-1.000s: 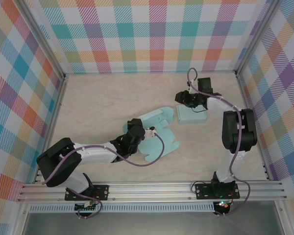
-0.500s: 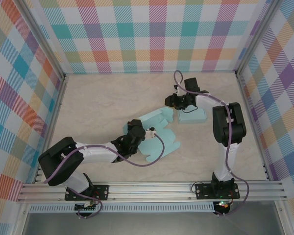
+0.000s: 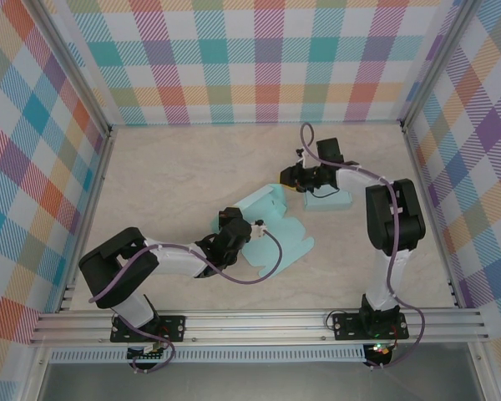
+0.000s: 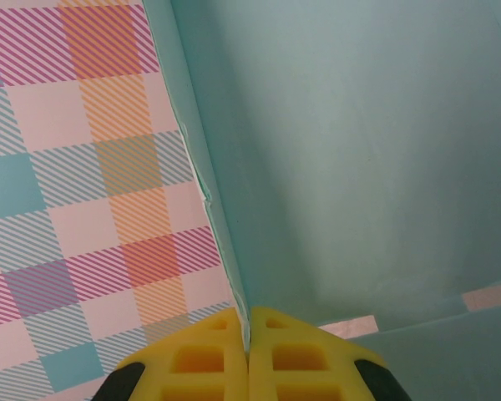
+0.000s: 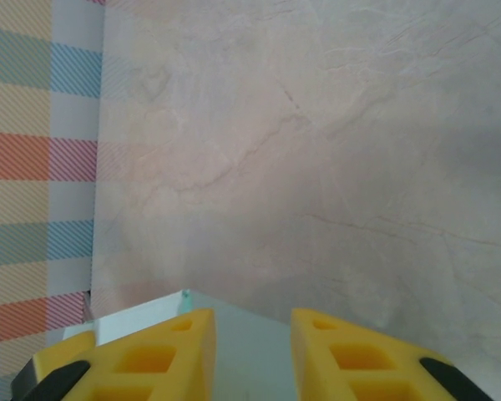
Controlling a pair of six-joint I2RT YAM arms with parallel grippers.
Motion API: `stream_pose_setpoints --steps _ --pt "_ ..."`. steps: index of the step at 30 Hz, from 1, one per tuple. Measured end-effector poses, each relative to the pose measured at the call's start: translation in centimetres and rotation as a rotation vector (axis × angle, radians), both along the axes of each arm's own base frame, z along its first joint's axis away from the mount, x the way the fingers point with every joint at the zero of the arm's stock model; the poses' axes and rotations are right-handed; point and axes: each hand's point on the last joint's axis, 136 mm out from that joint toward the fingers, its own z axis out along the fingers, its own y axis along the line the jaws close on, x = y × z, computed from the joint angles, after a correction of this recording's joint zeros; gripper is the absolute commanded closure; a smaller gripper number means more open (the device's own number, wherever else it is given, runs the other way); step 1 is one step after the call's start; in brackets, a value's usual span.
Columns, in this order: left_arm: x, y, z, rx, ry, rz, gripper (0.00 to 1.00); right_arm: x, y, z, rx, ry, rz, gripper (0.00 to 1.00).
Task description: Fold the paper box
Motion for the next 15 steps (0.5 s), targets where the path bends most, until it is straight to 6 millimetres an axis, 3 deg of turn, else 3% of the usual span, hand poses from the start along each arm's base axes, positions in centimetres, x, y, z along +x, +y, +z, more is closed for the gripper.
stream_pose_setpoints --steps 15 --pt "0.2 -0.2 0.3 -0.020 -0.009 -0.005 1.00 -2.1 0.0 -0.6 0.064 -0.034 0.011 0.65"
